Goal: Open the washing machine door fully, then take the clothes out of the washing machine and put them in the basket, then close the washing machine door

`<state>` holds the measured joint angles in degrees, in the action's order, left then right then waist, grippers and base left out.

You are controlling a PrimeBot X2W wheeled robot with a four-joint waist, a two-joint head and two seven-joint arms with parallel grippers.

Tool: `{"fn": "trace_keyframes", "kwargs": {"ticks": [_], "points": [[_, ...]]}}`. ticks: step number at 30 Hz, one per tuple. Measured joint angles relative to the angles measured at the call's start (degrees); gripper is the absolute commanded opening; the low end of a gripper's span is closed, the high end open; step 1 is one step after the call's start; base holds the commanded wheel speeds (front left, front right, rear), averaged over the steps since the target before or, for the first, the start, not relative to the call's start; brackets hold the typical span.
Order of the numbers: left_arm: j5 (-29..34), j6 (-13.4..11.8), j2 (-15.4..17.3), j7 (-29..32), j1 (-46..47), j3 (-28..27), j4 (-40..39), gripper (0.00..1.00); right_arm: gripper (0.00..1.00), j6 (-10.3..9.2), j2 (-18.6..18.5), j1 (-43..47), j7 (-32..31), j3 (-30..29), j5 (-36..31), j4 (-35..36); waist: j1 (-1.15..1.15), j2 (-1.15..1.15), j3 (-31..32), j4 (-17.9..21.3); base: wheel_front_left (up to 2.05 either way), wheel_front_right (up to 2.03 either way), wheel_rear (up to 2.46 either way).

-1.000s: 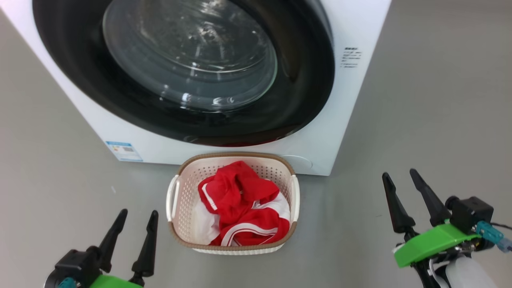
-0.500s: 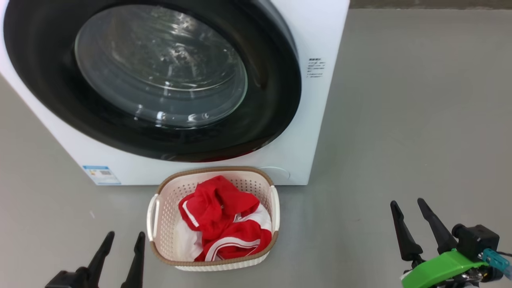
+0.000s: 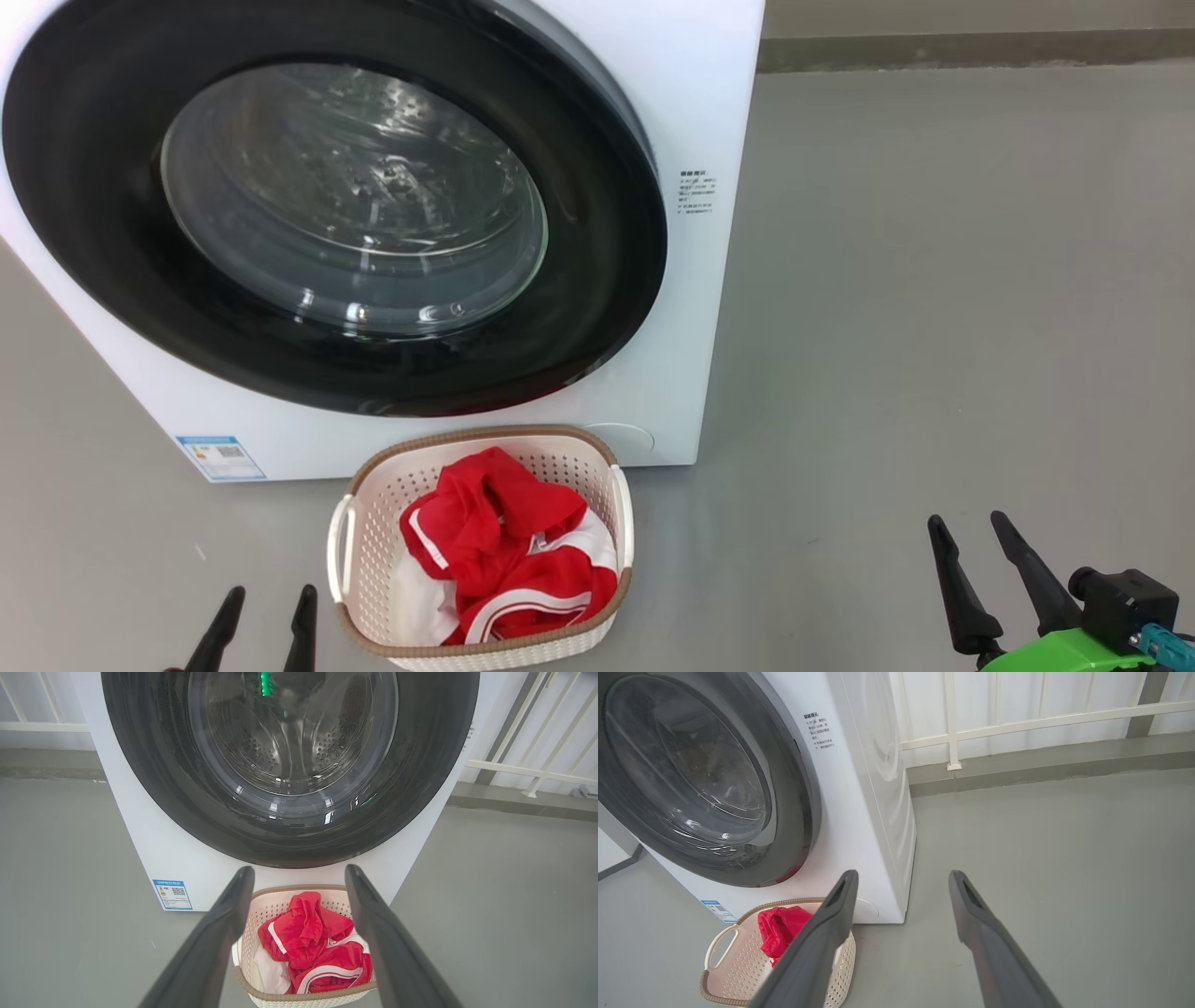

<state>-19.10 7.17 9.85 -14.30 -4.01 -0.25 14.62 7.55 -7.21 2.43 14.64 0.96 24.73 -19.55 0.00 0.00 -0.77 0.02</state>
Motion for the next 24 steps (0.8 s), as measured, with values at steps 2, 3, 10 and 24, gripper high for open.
{"fn": "trace_keyframes", "kwargs": {"ticks": [2, 3, 10, 24], "points": [[0.0, 0.0, -0.1, 0.0, -0.5, -0.3, -0.4, 1.0, 1.0, 0.0, 0.0, 0.0, 0.0, -0.2, 0.0, 0.0, 0.0, 0.0, 0.3, 0.1, 0.0, 0.0, 0.0], [0.1, 0.0, -0.2, 0.0, -0.7, -0.4, -0.6, 1.0, 1.0, 0.0, 0.1, 0.0, 0.0, -0.3, 0.0, 0.0, 0.0, 0.0, 0.4, 0.1, 0.0, 0.0, 0.0], [0.4, 0.0, -0.4, 0.0, -1.7, -0.6, -1.0, 1.0, 1.0, 0.0, 0.3, 1.3, 0.0, -0.6, 0.0, 0.1, 0.0, 0.0, 0.9, 0.1, 0.0, 0.0, 0.0], [0.4, -0.1, -1.9, 0.2, -2.0, 0.1, 1.4, 0.0, 0.0, 0.0, 1.4, 1.8, 0.0, -0.3, 0.0, -2.4, 0.0, 0.0, 1.0, 0.0, 0.0, 0.0, 0.0]]}}
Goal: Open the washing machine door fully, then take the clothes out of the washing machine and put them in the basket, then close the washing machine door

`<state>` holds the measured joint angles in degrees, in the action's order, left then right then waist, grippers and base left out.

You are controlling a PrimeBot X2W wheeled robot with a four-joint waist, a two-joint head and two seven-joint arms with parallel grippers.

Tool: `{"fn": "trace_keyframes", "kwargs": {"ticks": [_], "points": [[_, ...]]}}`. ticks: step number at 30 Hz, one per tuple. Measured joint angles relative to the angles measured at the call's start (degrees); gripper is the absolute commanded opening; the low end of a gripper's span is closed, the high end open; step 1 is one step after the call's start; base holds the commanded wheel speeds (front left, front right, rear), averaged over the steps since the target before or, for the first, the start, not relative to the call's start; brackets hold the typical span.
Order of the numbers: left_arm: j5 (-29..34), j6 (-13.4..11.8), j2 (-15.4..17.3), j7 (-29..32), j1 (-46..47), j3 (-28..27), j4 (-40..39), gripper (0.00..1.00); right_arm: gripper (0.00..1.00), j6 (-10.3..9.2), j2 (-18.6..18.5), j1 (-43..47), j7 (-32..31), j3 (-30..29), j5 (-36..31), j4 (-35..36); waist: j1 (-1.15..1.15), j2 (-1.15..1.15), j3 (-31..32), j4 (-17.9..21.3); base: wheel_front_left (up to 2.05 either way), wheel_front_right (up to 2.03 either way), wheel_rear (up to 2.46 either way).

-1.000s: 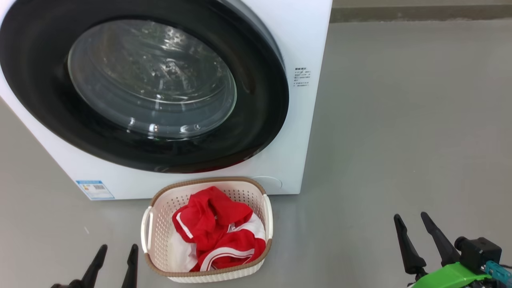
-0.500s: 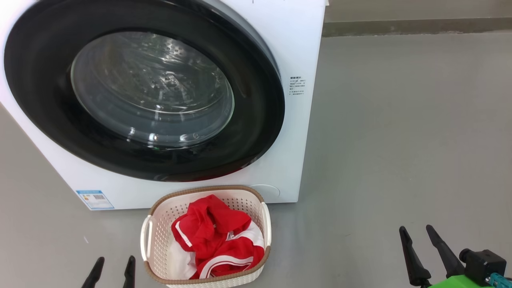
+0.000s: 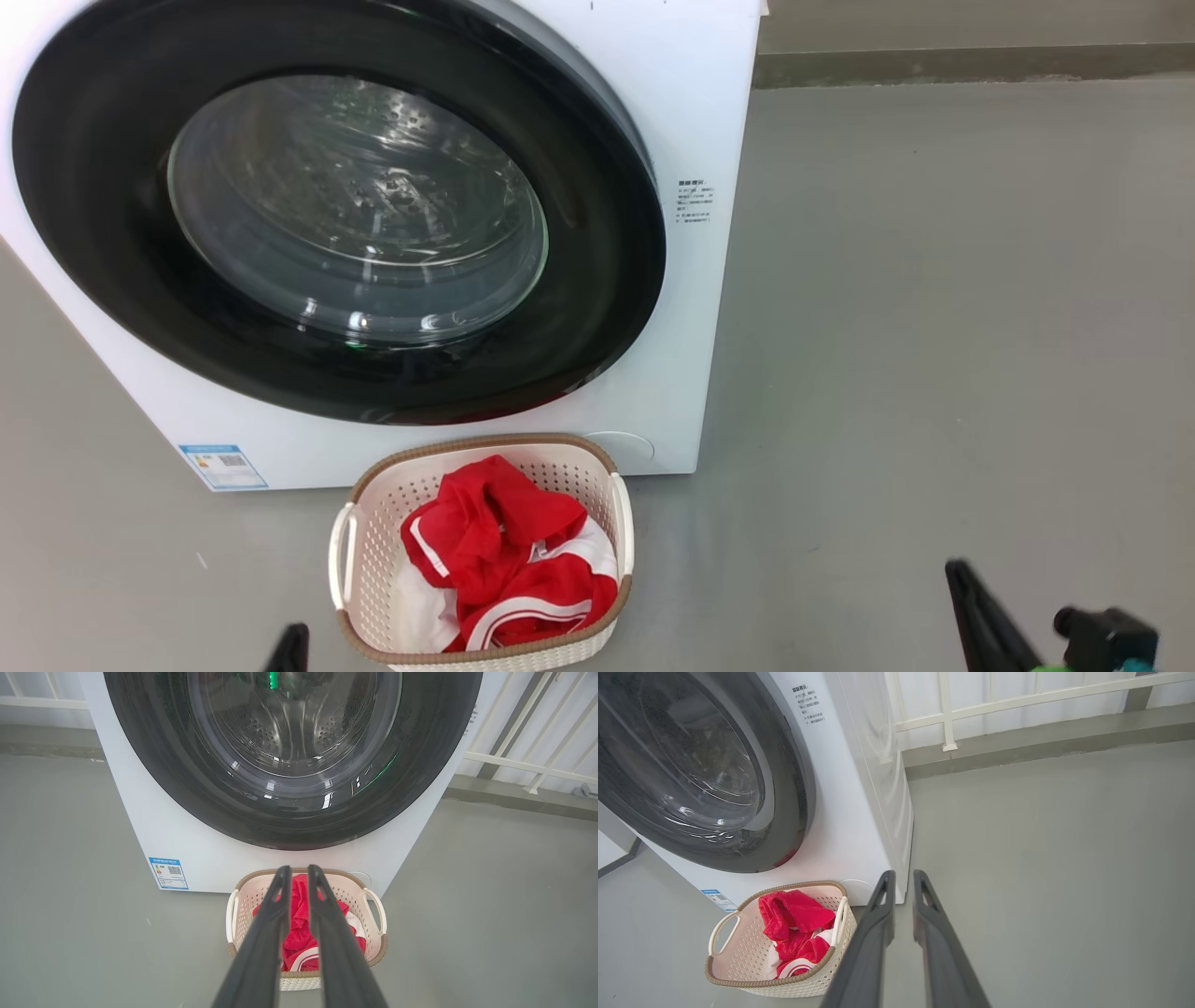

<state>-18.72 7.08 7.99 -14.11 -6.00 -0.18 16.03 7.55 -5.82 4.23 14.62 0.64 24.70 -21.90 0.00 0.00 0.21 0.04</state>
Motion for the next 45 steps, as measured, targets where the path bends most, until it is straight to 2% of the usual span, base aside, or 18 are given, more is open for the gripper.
{"fn": "trace_keyframes", "kwargs": {"ticks": [4, 9, 45], "points": [[-0.5, 0.0, -1.5, 0.4, -0.1, 0.5, 1.8, 0.0, 0.0, 0.0, 1.1, 1.0, -0.4, 0.3, 0.3, -2.0, 0.0, 0.0, 0.0, 0.0, 0.0, 0.0, 0.0], [-3.4, 0.0, -1.5, 1.0, -0.1, 0.4, 1.8, 0.0, 0.0, 0.0, 1.1, 1.0, -1.1, 0.1, 3.0, -1.9, 0.06, 0.0, 0.1, 0.0, 0.0, 0.0, 0.0], [-24.3, 0.0, -2.5, 7.0, 1.8, -0.8, 1.4, 0.0, 0.0, 0.0, 1.9, -0.9, -7.2, -2.3, 22.2, 0.5, 0.01, 0.0, -0.1, 0.0, 0.0, 0.0, 0.0]]}}
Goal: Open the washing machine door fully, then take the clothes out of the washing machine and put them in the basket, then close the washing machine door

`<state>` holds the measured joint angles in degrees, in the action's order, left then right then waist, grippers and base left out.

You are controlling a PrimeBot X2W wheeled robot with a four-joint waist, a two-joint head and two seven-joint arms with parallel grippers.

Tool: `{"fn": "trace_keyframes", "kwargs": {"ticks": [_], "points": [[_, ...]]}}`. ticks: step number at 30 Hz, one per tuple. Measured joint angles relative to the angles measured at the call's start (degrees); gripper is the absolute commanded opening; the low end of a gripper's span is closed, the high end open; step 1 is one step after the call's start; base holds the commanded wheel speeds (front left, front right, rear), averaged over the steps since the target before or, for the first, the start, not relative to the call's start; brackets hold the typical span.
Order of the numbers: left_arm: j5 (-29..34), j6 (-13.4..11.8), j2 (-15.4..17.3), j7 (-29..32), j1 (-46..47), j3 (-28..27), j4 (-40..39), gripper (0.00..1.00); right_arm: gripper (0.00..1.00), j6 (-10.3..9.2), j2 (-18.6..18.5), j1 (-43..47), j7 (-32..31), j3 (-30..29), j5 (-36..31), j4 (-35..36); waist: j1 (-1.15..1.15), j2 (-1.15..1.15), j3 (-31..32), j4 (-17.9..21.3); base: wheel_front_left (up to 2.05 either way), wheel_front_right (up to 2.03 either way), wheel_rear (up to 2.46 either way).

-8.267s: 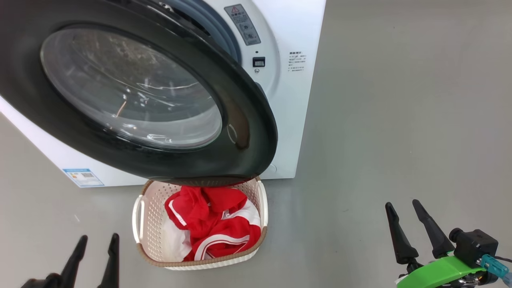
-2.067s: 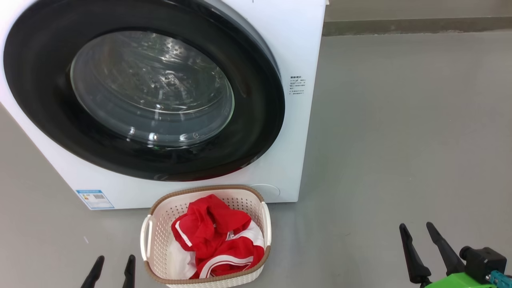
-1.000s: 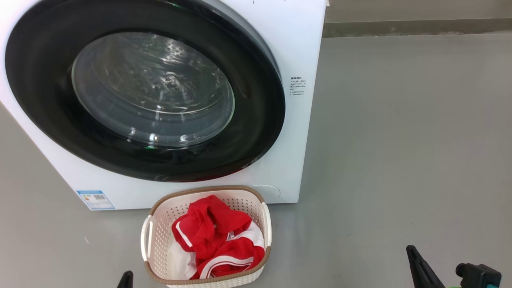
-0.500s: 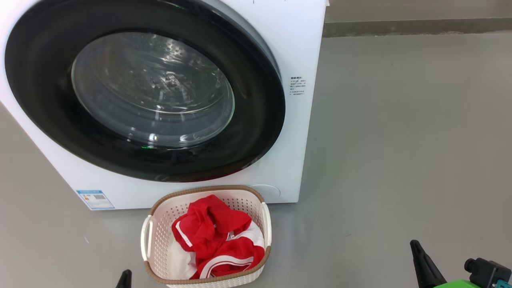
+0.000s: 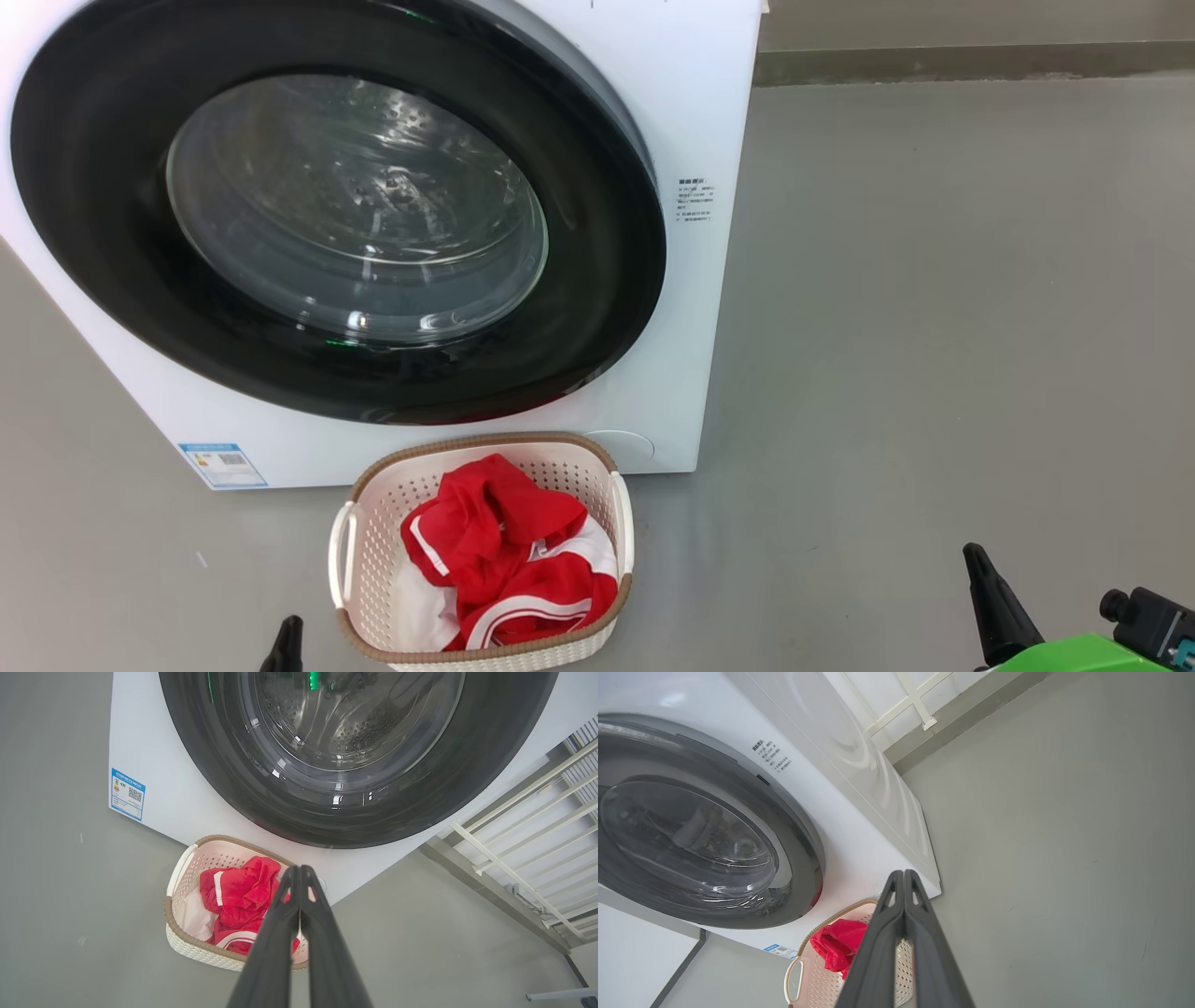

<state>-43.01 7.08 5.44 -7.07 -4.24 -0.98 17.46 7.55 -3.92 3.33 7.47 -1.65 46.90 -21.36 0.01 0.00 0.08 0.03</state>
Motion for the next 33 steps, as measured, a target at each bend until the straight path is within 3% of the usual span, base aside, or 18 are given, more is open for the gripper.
{"fn": "trace_keyframes", "kwargs": {"ticks": [33], "points": [[-19.3, 0.0, -1.3, 5.1, 2.9, -1.4, -0.6, 0.0, 0.0, -0.01, 0.6, -2.5, -5.5, -2.4, 17.7, 2.2, 0.0, 0.0, -0.1, 0.0, 0.0, 0.0, 0.0]]}}
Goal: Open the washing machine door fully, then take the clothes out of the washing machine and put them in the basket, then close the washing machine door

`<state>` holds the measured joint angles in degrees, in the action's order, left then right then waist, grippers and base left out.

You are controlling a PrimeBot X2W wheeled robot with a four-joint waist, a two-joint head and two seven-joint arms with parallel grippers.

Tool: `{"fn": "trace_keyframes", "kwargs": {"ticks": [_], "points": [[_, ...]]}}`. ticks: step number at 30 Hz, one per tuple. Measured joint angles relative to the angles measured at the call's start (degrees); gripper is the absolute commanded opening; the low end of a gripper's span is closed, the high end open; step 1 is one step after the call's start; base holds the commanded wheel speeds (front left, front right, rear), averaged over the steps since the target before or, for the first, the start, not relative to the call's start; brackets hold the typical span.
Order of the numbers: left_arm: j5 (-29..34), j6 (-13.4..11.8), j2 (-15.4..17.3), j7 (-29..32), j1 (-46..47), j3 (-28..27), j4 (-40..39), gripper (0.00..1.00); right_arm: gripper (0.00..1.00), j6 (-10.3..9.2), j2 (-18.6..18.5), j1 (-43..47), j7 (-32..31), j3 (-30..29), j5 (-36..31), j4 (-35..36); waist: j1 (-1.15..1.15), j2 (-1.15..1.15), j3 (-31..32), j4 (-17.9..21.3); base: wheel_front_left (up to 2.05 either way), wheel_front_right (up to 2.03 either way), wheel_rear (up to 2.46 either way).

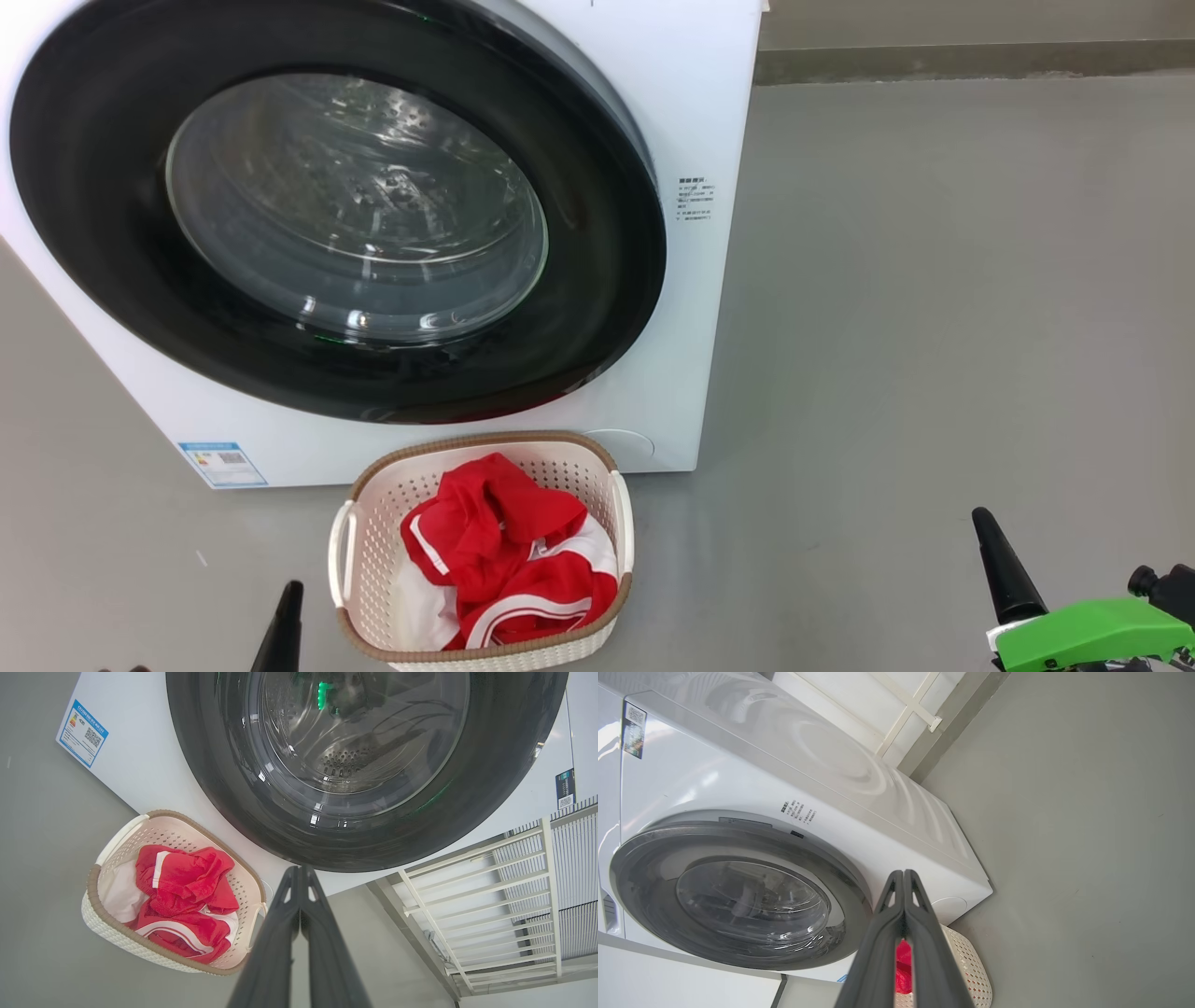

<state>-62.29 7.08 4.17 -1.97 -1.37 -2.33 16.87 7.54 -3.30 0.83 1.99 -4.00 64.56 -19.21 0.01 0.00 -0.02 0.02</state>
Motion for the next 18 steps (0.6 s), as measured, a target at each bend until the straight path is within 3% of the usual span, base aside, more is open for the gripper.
{"fn": "trace_keyframes", "kwargs": {"ticks": [18], "points": [[-10.4, 0.0, -0.5, 3.0, 1.9, -0.8, -0.4, 0.0, 0.0, 0.0, 0.3, -1.4, -2.9, -1.2, 9.7, 1.1, 0.0, 0.0, -0.1, 0.0, 0.0, 0.0, 0.0]]}}
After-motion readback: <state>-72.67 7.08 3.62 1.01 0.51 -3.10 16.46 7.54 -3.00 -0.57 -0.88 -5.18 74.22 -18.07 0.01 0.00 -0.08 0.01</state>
